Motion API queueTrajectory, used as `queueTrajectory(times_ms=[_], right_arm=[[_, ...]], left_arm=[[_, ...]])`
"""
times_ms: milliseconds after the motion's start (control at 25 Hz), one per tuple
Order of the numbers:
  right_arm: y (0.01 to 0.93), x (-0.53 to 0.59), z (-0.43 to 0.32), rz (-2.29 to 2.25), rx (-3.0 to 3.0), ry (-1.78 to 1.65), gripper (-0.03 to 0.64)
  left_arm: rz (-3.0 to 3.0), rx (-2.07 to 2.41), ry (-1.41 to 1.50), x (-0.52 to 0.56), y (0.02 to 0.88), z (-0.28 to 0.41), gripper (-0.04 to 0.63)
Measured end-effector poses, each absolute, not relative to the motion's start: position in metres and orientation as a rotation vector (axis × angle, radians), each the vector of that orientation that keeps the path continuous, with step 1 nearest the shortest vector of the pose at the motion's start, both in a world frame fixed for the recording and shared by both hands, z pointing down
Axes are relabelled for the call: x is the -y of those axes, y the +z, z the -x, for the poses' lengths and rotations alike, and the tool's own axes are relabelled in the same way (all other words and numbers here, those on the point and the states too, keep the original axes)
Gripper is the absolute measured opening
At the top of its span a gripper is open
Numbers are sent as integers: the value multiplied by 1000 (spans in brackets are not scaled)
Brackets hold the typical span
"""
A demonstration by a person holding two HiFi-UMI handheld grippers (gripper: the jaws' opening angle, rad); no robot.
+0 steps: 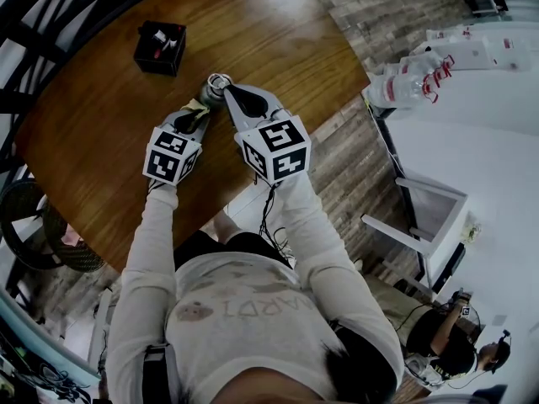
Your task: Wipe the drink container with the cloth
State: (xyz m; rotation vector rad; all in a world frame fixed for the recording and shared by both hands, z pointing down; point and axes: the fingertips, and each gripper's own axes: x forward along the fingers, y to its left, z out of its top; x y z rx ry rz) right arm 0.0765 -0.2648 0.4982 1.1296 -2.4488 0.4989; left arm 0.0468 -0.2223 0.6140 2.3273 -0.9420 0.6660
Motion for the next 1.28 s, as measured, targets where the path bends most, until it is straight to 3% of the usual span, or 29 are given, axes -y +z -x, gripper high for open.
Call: queueTrajectory(times_ms=[1280], right_arm=[[495, 259, -81, -1163, 2481, 452, 11]], left_arm=[[-2572, 896, 401, 216, 548, -46, 31]])
